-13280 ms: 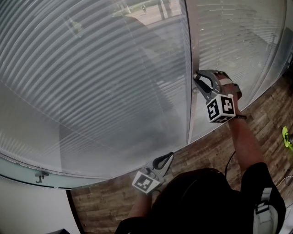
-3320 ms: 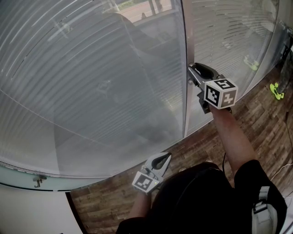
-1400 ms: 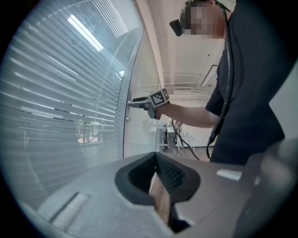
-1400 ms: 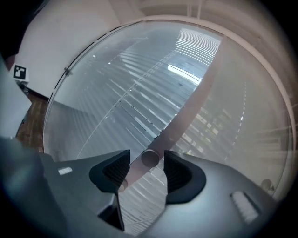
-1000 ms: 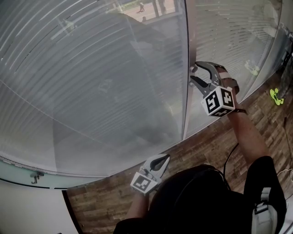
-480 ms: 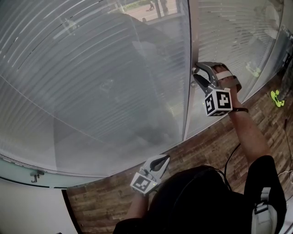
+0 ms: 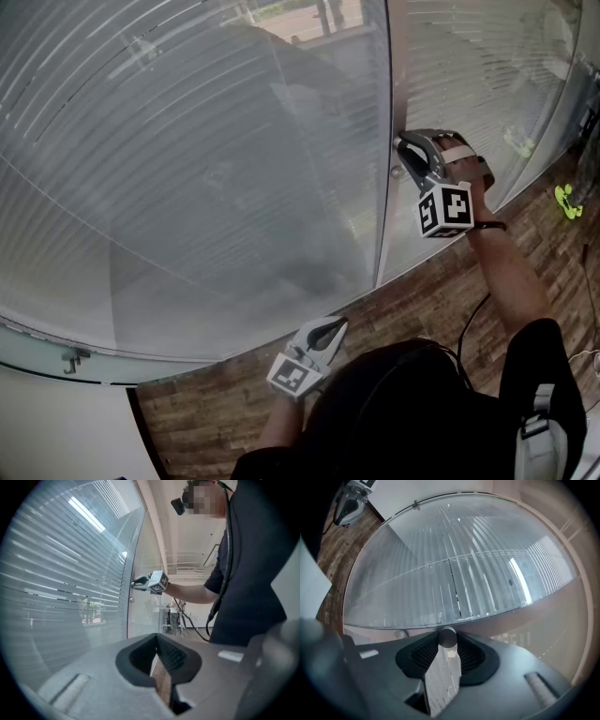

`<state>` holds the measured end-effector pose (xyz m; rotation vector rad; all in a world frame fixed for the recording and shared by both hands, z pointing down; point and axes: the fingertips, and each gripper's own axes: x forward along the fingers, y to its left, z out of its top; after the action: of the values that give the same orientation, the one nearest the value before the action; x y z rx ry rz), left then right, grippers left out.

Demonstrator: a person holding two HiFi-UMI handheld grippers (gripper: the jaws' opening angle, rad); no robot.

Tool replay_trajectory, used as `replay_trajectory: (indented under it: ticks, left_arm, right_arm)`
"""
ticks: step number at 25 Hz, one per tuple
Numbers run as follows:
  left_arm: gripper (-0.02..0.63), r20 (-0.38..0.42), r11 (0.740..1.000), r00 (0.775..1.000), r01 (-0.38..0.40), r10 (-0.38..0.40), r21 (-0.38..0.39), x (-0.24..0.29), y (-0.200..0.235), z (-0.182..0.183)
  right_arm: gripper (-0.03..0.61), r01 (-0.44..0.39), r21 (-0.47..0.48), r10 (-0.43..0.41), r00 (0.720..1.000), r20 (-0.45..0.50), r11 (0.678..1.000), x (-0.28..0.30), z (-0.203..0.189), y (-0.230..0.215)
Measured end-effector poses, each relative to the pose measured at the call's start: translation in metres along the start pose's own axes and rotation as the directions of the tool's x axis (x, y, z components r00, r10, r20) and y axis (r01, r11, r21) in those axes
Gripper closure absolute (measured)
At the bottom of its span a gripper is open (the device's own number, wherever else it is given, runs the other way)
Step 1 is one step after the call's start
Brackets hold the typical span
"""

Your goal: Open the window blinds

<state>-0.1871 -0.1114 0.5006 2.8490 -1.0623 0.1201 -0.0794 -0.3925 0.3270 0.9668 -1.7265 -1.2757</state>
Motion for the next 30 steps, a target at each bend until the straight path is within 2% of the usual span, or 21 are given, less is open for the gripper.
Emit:
replay_trajectory:
  ticks: [4,9,14,19,23,27,30]
  left_arm:
    - [0.609,0.003,1.0,1.0,-0.001,0.001,0.0,0.001,0.0,0.001]
    - [0.609,0.005,1.0,1.0,0.003,-0.003,0.004,0.003,0.001,0.002]
    - [0.609,0.003,1.0,1.0,0.011,-0.011,0.004,0.005,0.0,0.002]
    - [0.609,-0.003,1.0,1.0,0.022,-0.022,0.006,0.008,0.0,0.001]
    - [0.609,-0.008,1.0,1.0,0.029,-0.029,0.009,0.012,-0.001,0.003]
    - [0.61,-0.015,0.999,0.999,0.034,-0.034,0.011,0.013,-0.003,0.002]
    - [0.609,-0.014,0.999,0.999,0.032,-0.032,0.004,0.013,-0.004,0.001]
  right_arm:
    - [0.451,-0.027,0.026,0.027,1.0,0.0,0.999,0.001,-0.003,0.003]
    - [0.451,-0.047,0.148,0.045,0.999,0.017,0.988,0.0,-0.004,0.003]
    - [0.451,-0.052,0.267,0.045,0.998,0.033,0.962,-0.001,-0.003,0.0]
    - [0.451,-0.074,0.437,0.045,0.996,0.076,0.896,-0.001,-0.002,0.0]
    - [0.451,-0.074,0.504,0.034,0.996,0.088,0.861,-0.001,-0.005,-0.003]
    - [0.451,-0.084,0.602,0.023,0.994,0.108,0.794,0.0,-0.008,-0.007]
    - [0.451,-0.095,0.646,0.023,0.993,0.119,0.757,0.0,-0.009,-0.007]
